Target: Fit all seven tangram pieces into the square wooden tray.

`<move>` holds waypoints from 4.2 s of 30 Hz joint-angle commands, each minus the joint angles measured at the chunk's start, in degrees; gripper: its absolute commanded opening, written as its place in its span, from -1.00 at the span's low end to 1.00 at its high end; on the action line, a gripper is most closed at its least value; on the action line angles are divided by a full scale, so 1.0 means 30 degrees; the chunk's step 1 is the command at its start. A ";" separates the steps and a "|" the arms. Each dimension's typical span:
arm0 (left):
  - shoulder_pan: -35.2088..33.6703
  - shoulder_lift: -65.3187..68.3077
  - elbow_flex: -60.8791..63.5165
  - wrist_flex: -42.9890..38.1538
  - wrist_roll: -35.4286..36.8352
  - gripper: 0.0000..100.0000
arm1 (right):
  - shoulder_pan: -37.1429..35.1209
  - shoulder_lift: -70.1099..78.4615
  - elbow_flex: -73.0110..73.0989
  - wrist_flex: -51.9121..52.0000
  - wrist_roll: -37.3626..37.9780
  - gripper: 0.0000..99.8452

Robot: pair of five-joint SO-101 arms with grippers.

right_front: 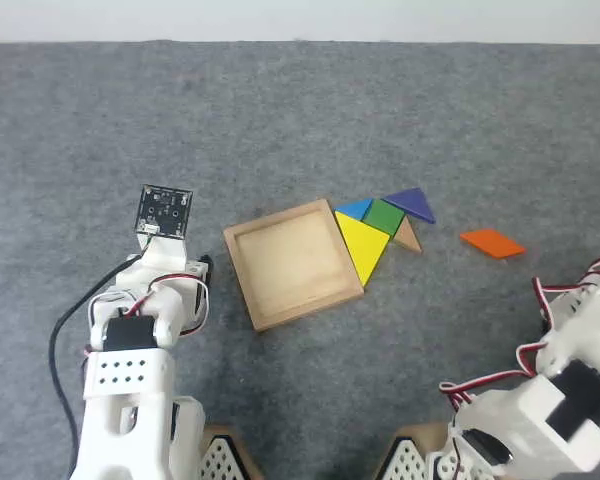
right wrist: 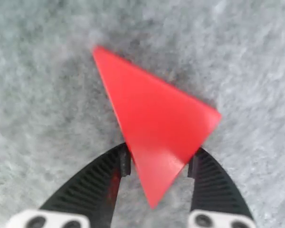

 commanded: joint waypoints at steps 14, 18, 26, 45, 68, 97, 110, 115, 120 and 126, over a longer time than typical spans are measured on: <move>0.0059 0.0059 -0.0132 -0.0410 -0.0147 -0.66 | -0.0190 0.0513 -0.6711 0.2769 1.5238 -0.76; 0.0088 0.0088 -0.0132 -0.0410 -0.0147 -0.66 | -0.0161 0.0513 -0.7297 0.3179 1.7524 -0.75; 0.0088 0.0059 -0.0132 -0.0410 -0.0147 -0.66 | -0.0278 0.1128 -0.7590 0.3121 1.6850 -0.39; 0.0088 0.0059 -0.0132 -0.0440 -0.0147 -0.66 | -0.2183 0.4791 -0.8733 -0.0103 1.1399 -0.23; 0.0088 0.0147 -0.0132 -0.0469 -0.0147 -0.66 | -0.0689 0.7634 -1.0813 0.1333 1.1341 -0.23; 0.0059 0.0147 -0.0132 -0.0469 -0.0147 -0.66 | -0.0747 0.9509 -1.0608 0.1275 1.1692 -0.66; 0.0059 0.0147 -0.0132 -0.0469 -0.0147 -0.66 | -0.0777 0.8190 -1.1341 0.2623 1.1663 -0.67; 0.0059 0.0147 -0.0132 -0.0469 -0.0147 -0.66 | -0.0806 0.6667 -1.1897 0.3619 1.1077 -0.67; 0.0059 0.0147 -0.0132 -0.0469 -0.0147 -0.66 | -0.1832 0.5377 -1.1897 0.4352 1.1018 -0.67; 0.0059 0.0147 -0.0132 -0.0469 -0.0147 -0.66 | -0.3473 0.3560 -1.1897 0.5260 1.0198 -0.67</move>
